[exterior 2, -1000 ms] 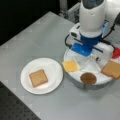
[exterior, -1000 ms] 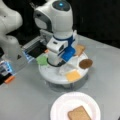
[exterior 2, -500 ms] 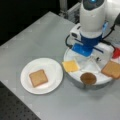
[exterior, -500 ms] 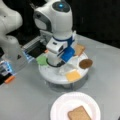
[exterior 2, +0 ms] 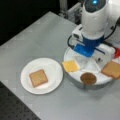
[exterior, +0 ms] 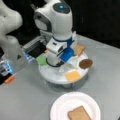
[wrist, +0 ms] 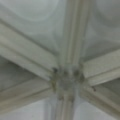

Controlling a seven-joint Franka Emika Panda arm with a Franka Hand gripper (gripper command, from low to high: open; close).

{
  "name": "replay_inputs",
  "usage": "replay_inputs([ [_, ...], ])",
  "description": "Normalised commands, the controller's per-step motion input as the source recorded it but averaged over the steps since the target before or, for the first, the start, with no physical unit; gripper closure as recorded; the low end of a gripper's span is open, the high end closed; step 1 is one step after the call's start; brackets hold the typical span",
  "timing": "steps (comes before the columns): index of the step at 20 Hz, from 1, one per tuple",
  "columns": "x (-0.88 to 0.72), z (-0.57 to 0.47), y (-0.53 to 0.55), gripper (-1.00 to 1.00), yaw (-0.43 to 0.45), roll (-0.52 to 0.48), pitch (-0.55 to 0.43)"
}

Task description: Ingredient selection for cheeseburger or sandwich

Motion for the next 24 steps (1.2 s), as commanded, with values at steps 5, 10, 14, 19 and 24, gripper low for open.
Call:
replay_inputs([
  [5, -0.24, -0.09, 0.13, -1.0, -0.172, 0.064, -0.079],
  [10, -0.24, -0.12, 0.07, -1.0, -0.128, 0.071, -0.103],
  [14, -0.2, -0.14, 0.02, -1.0, -0.098, 0.073, -0.136],
  [19, -0.13, -0.16, -0.03, -1.0, -0.065, 0.092, -0.162],
  [24, -0.11, -0.13, -0.02, -1.0, -0.055, 0.094, -0.148],
])
